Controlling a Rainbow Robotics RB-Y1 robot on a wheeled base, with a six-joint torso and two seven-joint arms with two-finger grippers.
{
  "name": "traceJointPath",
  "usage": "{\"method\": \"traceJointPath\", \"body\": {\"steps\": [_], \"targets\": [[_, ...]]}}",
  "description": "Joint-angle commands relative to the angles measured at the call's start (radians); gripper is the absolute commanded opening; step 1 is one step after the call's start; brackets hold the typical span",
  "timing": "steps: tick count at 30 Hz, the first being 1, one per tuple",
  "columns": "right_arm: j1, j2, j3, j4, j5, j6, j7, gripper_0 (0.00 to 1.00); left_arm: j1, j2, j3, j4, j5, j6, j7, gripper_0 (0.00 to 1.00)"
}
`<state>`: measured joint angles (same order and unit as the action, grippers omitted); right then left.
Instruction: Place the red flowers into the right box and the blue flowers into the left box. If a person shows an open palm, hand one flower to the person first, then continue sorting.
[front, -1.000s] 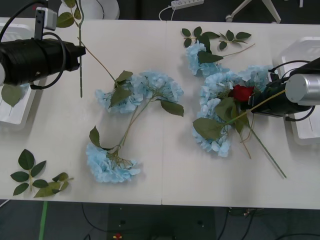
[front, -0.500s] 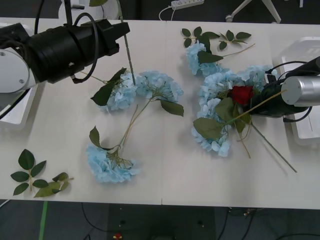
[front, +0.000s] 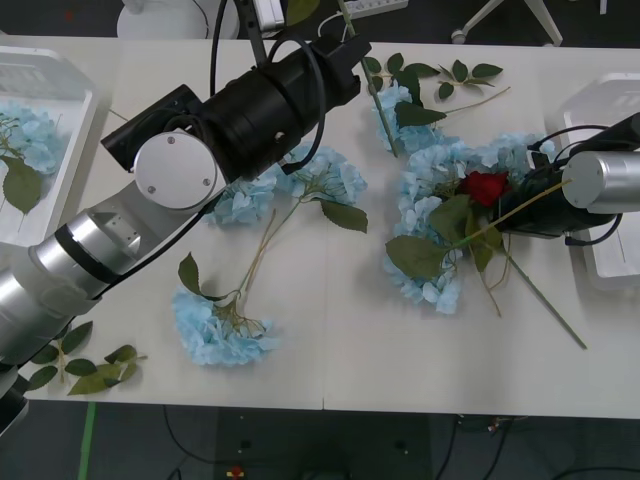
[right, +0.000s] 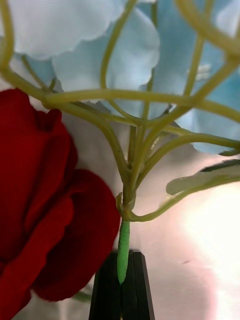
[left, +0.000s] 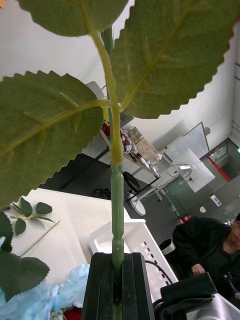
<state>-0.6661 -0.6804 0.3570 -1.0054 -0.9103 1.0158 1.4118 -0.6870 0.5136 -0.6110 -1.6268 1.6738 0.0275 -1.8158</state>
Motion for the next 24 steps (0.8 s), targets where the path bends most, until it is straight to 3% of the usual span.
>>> {"method": "traceJointPath", "body": {"steps": [1, 5, 12, 24], "targets": [[-0.046, -0.064, -0.019, -0.01, -0.13, 0.063, 0.159, 0.0, -0.106, -0.066, -0.03, 0.058, -0.02, -0.015, -0.071, 0.0], [-0.046, -0.123, -0.019, -0.012, -0.306, 0.103, 0.299, 0.0, -0.126, -0.09, -0.044, 0.082, -0.019, -0.018, -0.071, 0.0], [-0.046, -0.186, -0.041, -0.013, -0.441, 0.136, 0.486, 0.0, -0.126, -0.09, -0.044, 0.082, -0.019, -0.018, -0.071, 0.0], [-0.027, -0.194, -0.061, -0.013, -0.417, 0.144, 0.509, 0.0, -0.126, -0.09, -0.044, 0.082, -0.019, -0.018, -0.071, 0.0]]}}
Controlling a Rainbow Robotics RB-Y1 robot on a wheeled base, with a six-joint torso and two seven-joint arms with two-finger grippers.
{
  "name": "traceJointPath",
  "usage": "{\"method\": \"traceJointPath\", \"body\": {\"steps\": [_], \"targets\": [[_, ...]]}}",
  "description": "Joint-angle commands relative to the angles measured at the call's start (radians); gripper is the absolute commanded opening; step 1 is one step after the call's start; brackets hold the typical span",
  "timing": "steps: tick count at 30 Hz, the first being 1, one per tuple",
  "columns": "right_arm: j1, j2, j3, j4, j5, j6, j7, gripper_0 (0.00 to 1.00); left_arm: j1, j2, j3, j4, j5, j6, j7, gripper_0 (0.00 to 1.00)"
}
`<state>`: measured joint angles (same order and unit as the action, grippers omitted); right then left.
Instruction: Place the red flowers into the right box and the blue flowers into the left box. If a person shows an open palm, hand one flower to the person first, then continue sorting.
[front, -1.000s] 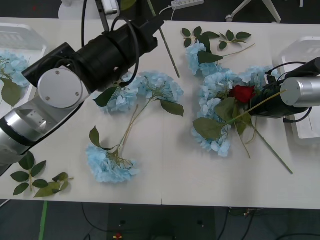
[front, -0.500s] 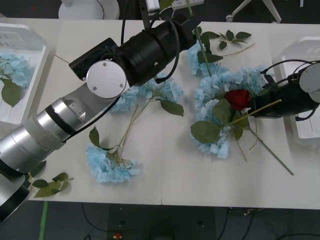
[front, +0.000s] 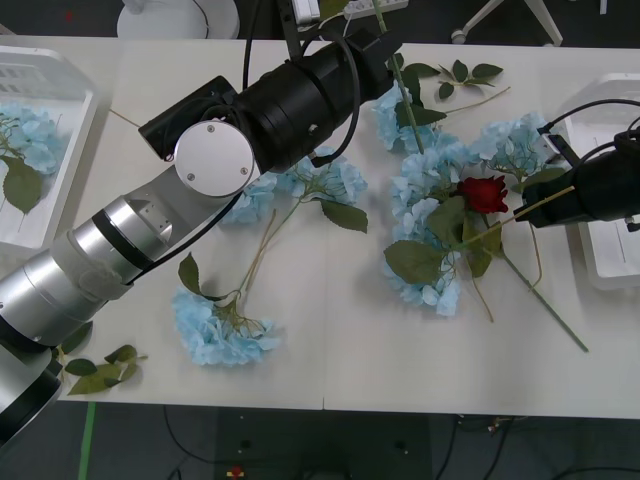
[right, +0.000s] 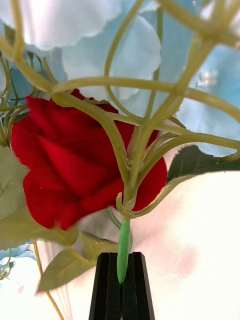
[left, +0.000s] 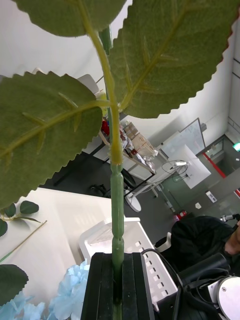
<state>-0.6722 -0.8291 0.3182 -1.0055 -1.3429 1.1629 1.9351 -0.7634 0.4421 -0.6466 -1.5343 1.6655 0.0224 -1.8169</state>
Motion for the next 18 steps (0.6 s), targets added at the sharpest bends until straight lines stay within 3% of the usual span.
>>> {"method": "traceJointPath", "body": {"steps": [1, 8, 12, 18], "targets": [[-0.02, -0.044, -0.021, -0.013, 0.027, -0.003, -0.016, 0.0, -0.05, -0.019, -0.008, -0.01, -0.01, -0.013, -0.07, 0.0], [-0.007, -0.024, 0.001, -0.013, 0.085, -0.035, -0.03, 0.04, -0.05, -0.019, -0.008, -0.01, -0.01, -0.013, -0.07, 0.0], [-0.007, -0.024, 0.064, -0.012, 0.094, -0.088, -0.035, 0.33, -0.05, -0.019, -0.008, -0.01, -0.01, -0.013, -0.07, 0.0], [-0.006, -0.024, 0.073, -0.005, 0.151, -0.094, -0.027, 0.62, -0.05, -0.019, -0.008, -0.01, -0.01, -0.013, -0.07, 0.0]]}}
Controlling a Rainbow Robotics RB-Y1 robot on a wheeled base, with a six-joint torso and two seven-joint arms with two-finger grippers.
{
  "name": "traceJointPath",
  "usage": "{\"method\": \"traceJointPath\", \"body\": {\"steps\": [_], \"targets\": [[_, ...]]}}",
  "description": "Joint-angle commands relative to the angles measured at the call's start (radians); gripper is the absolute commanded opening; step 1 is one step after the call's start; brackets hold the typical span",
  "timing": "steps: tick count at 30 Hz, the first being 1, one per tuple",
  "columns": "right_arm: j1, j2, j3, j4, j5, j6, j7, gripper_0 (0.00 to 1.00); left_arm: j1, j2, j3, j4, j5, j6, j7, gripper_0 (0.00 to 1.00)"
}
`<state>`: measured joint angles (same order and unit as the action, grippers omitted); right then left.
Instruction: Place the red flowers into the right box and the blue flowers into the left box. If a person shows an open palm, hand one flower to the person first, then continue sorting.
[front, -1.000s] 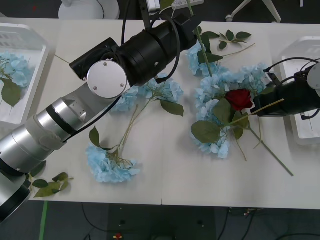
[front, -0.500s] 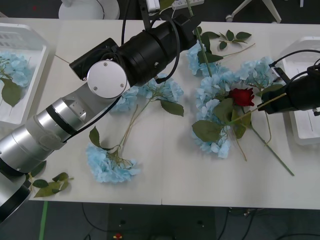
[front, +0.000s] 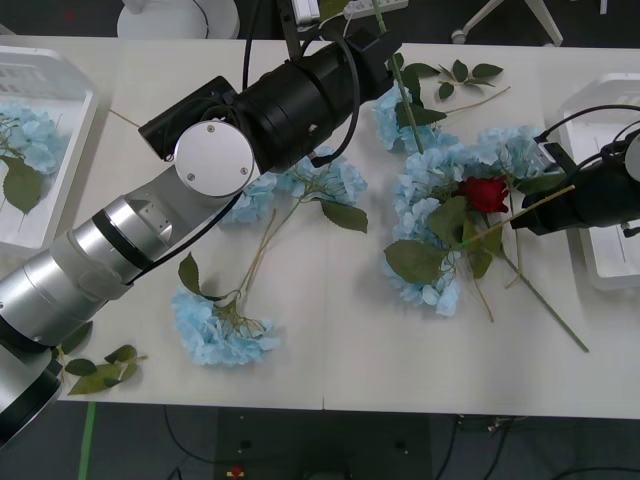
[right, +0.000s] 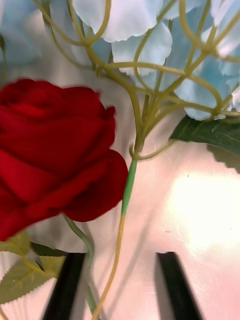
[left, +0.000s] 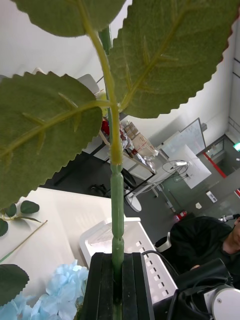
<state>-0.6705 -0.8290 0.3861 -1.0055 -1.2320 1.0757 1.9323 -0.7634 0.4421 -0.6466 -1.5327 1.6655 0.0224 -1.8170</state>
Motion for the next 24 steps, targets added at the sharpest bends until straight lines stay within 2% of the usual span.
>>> {"method": "traceJointPath", "body": {"steps": [1, 4, 7, 14, 19, 24], "targets": [[-0.008, -0.024, 0.007, -0.005, 0.048, -0.002, -0.021, 0.66, -0.05, -0.019, -0.008, -0.012, -0.01, -0.013, -0.07, 0.0], [-0.008, -0.033, 0.005, -0.005, 0.039, 0.02, -0.004, 0.82, -0.05, -0.019, -0.008, -0.012, -0.01, -0.013, -0.07, 0.0], [-0.012, -0.062, 0.004, -0.008, -0.012, 0.039, 0.082, 0.93, -0.05, -0.019, -0.008, -0.012, -0.01, -0.013, -0.07, 0.0], [-0.017, -0.159, -0.061, -0.041, -0.162, 0.171, 0.214, 1.0, -0.05, -0.019, -0.008, -0.012, -0.01, -0.013, -0.07, 0.0], [-0.017, -0.243, -0.092, -0.14, -0.294, 0.248, 0.269, 1.0, -0.05, -0.019, -0.008, -0.012, -0.01, -0.013, -0.07, 0.0], [-0.017, -0.282, -0.136, -0.231, -0.415, 0.311, 0.266, 1.0, -0.05, -0.019, -0.008, -0.012, -0.01, -0.013, -0.07, 0.0]]}}
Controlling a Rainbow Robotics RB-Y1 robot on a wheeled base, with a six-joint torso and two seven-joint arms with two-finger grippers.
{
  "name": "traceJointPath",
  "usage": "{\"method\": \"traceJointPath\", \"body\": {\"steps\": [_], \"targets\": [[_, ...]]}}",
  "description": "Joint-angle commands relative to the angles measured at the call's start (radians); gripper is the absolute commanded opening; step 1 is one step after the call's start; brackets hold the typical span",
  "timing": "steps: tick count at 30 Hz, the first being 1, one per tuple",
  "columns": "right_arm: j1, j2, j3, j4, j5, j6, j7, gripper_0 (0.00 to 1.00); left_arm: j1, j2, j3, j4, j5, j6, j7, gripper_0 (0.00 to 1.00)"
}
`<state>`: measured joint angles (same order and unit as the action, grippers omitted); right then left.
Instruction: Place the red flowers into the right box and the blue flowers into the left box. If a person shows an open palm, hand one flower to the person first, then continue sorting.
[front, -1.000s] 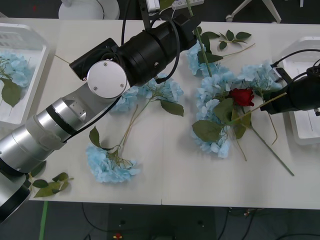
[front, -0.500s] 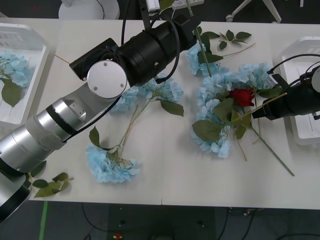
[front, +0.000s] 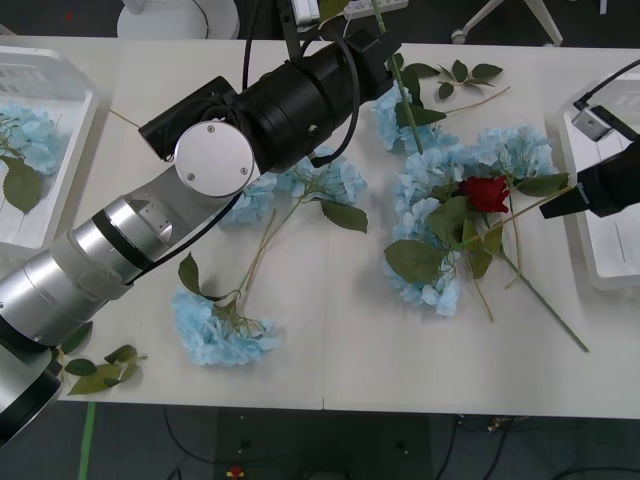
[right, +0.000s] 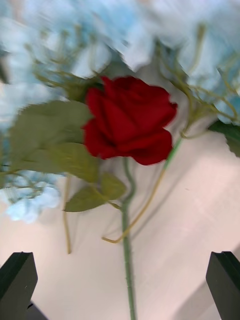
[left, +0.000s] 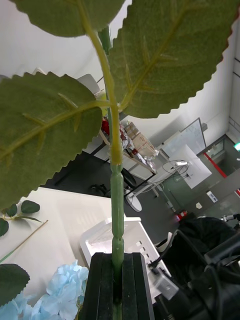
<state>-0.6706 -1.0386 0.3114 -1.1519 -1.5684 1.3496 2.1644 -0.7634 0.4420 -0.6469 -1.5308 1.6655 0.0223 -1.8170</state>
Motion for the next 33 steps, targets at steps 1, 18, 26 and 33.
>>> {"method": "traceJointPath", "body": {"steps": [1, 18, 26, 33], "targets": [[-0.017, -0.075, -0.066, -0.094, -0.091, 0.039, 0.034, 1.0, -0.05, -0.019, -0.008, -0.014, -0.01, -0.013, -0.07, 0.0], [-0.026, -0.023, -0.11, -0.255, -0.36, -0.052, -0.001, 1.0, -0.05, -0.019, -0.008, -0.014, -0.01, -0.013, -0.07, 0.0], [-0.049, 0.043, -0.106, -0.265, -0.32, -0.07, -0.015, 1.0, -0.05, -0.019, -0.008, -0.014, -0.01, -0.013, -0.07, 0.0], [-0.069, 0.1, -0.071, -0.279, -0.318, -0.089, -0.029, 1.0, -0.05, -0.019, -0.008, -0.014, -0.01, -0.013, -0.07, 0.0]]}}
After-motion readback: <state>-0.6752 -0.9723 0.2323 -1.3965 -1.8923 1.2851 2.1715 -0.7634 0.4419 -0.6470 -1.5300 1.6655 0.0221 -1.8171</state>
